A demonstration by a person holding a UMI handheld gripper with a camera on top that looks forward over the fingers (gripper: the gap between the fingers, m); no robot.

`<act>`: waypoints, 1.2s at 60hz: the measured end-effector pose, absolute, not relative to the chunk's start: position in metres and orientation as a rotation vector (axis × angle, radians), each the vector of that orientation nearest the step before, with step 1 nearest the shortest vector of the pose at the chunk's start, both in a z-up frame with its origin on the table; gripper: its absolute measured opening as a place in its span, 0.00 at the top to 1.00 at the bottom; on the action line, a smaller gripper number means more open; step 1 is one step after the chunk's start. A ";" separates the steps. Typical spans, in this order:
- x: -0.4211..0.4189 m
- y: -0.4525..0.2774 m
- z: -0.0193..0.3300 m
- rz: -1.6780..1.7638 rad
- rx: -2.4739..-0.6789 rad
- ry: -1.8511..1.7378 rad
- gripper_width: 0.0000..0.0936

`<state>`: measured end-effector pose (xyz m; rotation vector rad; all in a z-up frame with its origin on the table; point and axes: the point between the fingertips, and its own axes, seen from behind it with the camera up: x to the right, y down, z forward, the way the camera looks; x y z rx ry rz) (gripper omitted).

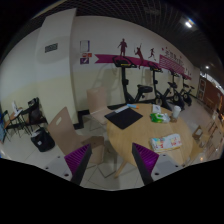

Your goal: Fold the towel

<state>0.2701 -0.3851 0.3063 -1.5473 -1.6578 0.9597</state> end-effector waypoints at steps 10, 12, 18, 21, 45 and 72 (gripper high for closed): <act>0.273 -0.343 0.300 0.887 -1.595 -1.600 0.08; 0.272 -0.331 0.297 0.870 -1.607 -1.585 0.08; 0.269 -0.298 0.282 0.825 -1.655 -1.536 0.08; 0.268 -0.282 0.277 0.802 -1.675 -1.511 0.08; 0.219 -0.185 0.190 0.716 -1.660 -1.480 0.08; 0.072 -0.117 0.046 0.749 -1.694 -1.534 0.10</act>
